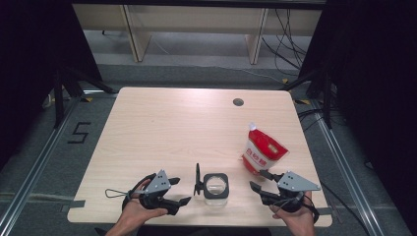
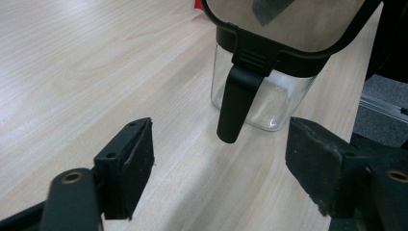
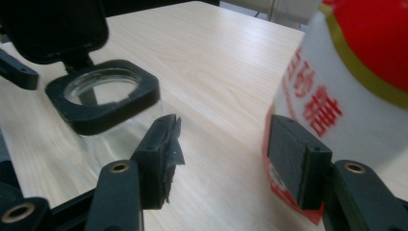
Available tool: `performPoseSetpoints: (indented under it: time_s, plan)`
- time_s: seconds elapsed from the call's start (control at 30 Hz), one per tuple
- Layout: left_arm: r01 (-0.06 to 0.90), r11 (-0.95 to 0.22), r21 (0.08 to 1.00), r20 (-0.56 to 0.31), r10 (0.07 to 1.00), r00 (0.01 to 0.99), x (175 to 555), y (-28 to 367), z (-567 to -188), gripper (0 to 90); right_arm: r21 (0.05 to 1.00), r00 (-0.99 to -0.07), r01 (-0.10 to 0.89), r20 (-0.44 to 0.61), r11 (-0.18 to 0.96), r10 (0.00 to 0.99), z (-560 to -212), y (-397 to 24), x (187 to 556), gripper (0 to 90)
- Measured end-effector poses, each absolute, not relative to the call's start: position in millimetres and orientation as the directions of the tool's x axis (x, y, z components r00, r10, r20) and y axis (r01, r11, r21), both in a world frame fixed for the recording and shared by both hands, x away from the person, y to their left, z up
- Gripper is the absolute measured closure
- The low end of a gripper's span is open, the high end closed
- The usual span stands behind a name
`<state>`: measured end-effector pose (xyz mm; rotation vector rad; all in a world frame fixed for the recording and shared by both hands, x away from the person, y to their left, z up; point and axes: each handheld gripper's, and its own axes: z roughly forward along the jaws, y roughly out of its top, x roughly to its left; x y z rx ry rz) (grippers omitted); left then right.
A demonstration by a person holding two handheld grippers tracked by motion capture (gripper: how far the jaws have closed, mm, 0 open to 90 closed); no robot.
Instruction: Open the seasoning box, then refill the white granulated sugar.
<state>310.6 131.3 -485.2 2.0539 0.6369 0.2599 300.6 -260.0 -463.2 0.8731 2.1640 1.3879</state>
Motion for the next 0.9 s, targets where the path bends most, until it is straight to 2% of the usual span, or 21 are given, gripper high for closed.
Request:
performPoseSetpoints:
  time_s: [0.03, 0.2, 0.23, 0.33, 0.4, 0.6, 0.67, 0.7, 0.87, 0.9]
  plan:
    - [0.364, -0.406, 0.838, -0.089, 0.557, 0.826, 307.6, 130.9, -485.8, 22.3, 0.905, -0.698, 0.290, -0.022, 0.310, 0.716, -464.7, -263.9, 300.5, 44.5]
    - [0.362, -0.412, 0.836, -0.087, 0.551, 0.830, 305.7, 132.2, -484.9, 20.6, 0.917, -0.655, 0.285, -0.026, 0.280, 0.755, -464.1, -273.0, 298.9, 41.8]
    - [0.342, -0.420, 0.841, -0.066, 0.547, 0.835, 306.0, 132.9, -484.7, 20.4, 0.911, -0.651, 0.298, -0.024, 0.284, 0.759, -464.0, -275.3, 298.1, 41.7]
    - [0.346, -0.407, 0.845, -0.074, 0.552, 0.831, 306.3, 133.3, -485.4, 20.2, 0.904, -0.629, 0.338, 0.011, 0.261, 0.777, -465.4, -280.2, 294.8, 41.6]
    - [0.364, -0.400, 0.841, -0.083, 0.569, 0.818, 305.4, 133.0, -485.3, 20.2, 0.910, -0.631, 0.319, -0.004, 0.264, 0.775, -466.7, -281.8, 296.0, 40.9]
    - [0.351, -0.413, 0.841, -0.069, 0.561, 0.825, 307.7, 134.3, -485.0, 19.8, 0.899, -0.616, 0.353, 0.015, 0.260, 0.787, -470.3, -288.0, 297.6, 37.4]
    - [0.361, -0.397, 0.844, -0.087, 0.563, 0.822, 306.5, 133.8, -485.0, 17.1, 0.900, -0.612, 0.348, 0.006, 0.262, 0.791, -474.0, -291.5, 301.9, 32.8]
    - [0.375, -0.388, 0.842, -0.104, 0.566, 0.818, 305.7, 133.5, -484.4, 16.5, 0.897, -0.611, 0.368, 0.036, 0.243, 0.791, -475.1, -291.1, 301.9, 30.8]
    - [0.363, -0.391, 0.846, -0.100, 0.553, 0.827, 307.1, 132.7, -484.6, 16.0, 0.890, -0.588, 0.397, 0.058, 0.225, 0.807, -478.5, -293.9, 304.5, 25.6]
    - [0.368, -0.387, 0.845, -0.100, 0.562, 0.821, 307.6, 132.4, -485.7, 16.0, 0.899, -0.585, 0.377, 0.047, 0.220, 0.810, -479.9, -297.9, 308.2, 24.1]
